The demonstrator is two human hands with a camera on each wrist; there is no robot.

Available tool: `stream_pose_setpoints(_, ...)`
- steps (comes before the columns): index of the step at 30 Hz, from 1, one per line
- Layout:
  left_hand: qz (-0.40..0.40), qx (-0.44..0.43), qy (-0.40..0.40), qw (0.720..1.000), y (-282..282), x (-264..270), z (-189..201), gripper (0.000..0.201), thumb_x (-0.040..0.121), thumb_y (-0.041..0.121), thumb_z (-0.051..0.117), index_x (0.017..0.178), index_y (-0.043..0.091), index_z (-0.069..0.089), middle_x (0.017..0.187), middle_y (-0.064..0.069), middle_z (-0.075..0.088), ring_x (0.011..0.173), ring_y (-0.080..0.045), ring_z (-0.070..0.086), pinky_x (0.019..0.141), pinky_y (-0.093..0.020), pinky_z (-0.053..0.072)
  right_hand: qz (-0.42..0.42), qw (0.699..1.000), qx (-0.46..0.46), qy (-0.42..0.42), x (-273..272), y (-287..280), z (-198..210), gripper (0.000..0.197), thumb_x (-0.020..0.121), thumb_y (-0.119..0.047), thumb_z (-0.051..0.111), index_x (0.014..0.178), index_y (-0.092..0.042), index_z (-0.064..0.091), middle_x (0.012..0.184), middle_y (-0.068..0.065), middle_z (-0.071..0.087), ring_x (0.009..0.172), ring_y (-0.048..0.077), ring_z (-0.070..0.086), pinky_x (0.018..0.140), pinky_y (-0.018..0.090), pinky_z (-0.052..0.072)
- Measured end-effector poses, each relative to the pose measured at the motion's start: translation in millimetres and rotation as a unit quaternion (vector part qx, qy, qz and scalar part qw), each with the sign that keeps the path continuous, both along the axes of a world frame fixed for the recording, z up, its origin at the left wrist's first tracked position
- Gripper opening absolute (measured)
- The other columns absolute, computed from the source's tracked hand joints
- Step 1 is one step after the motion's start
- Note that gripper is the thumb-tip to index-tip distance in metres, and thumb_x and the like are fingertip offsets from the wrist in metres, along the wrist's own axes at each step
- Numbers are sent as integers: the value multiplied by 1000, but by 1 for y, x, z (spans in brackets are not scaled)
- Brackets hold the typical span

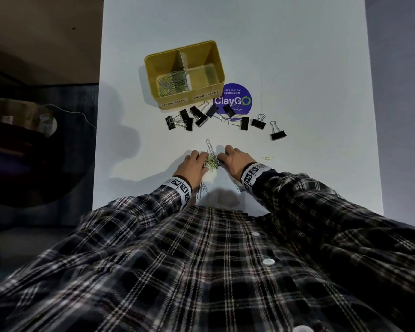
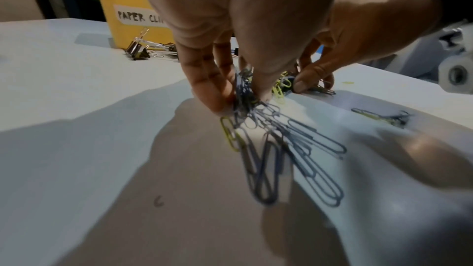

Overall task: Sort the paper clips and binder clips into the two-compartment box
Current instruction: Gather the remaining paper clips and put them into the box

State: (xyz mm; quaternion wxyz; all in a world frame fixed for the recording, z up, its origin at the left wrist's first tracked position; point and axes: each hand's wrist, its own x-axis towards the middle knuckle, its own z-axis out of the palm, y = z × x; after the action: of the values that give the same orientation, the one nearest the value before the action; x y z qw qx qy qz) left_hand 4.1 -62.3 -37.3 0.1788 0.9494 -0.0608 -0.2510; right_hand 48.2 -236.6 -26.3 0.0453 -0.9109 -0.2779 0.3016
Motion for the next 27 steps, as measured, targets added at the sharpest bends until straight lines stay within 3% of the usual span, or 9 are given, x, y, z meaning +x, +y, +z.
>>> stream_pose_setpoints(6, 75, -71, -28, 994, 2, 4, -4, 22, 92, 14, 55, 113, 13, 51, 110, -12, 54, 91, -33, 57, 76, -40, 48, -33, 999, 10, 9, 3, -6, 9, 22, 94, -10, 49, 113, -4, 58, 107, 19, 50, 90, 37, 58, 71, 46, 54)
stream_pose_setpoints(9, 101, -100, -14, 990, 11, 5, -4, 16, 90, 10, 57, 105, 16, 54, 102, -9, 59, 92, -30, 58, 76, -33, 45, -70, 997, 36, 26, 4, -14, 15, 25, 97, -15, 46, 113, -3, 60, 108, 21, 50, 90, 38, 59, 75, 43, 52)
stream_pose_setpoints(12, 140, -130, 6, 982, 21, 8, 1, 14, 89, 12, 60, 102, 17, 58, 105, -8, 64, 93, -27, 60, 82, -35, 50, -90, 994, 57, 40, 3, -22, 19, 25, 95, -17, 50, 111, -4, 63, 106, 20, 51, 87, 39, 61, 73, 42, 50)
stream_pose_setpoints(16, 167, -167, -8, 972, 34, 24, 29, 12, 90, 17, 61, 103, 17, 60, 98, -6, 65, 83, -18, 60, 80, -29, 51, -110, 989, 87, 44, 2, -29, 27, 24, 94, -16, 52, 110, -6, 66, 101, 20, 52, 87, 39, 60, 74, 42, 49)
stream_pose_setpoints(19, 205, -189, -48, 959, 48, 55, 60, 14, 91, 18, 61, 104, 20, 61, 91, 3, 61, 76, -14, 59, 71, -30, 52, -121, 987, 93, 41, 5, -28, 36, 21, 94, -16, 52, 104, -5, 67, 96, 19, 52, 85, 38, 60, 71, 39, 47)
stream_pose_setpoints(21, 235, -191, -79, 950, 59, 86, 80, 15, 91, 19, 59, 106, 20, 60, 96, 4, 60, 78, -13, 59, 69, -30, 53, -122, 987, 95, 38, 7, -25, 43, 20, 93, -17, 53, 101, -5, 67, 96, 18, 53, 85, 38, 61, 71, 39, 47)
stream_pose_setpoints(24, 271, -182, -147, 934, 75, 138, 104, 13, 91, 16, 58, 103, 20, 59, 96, 8, 60, 83, -8, 60, 72, -22, 54, -119, 987, 98, 41, 11, -16, 56, 22, 94, -19, 54, 107, -7, 67, 101, 20, 55, 91, 37, 59, 76, 38, 47)
stream_pose_setpoints(27, 272, -156, -211, 926, 90, 182, 110, 14, 86, 15, 62, 94, 26, 59, 88, 8, 61, 83, -10, 60, 82, -25, 53, -120, 986, 106, 41, 18, -2, 70, 27, 94, -22, 54, 114, -7, 66, 105, 20, 56, 97, 35, 58, 79, 35, 44)
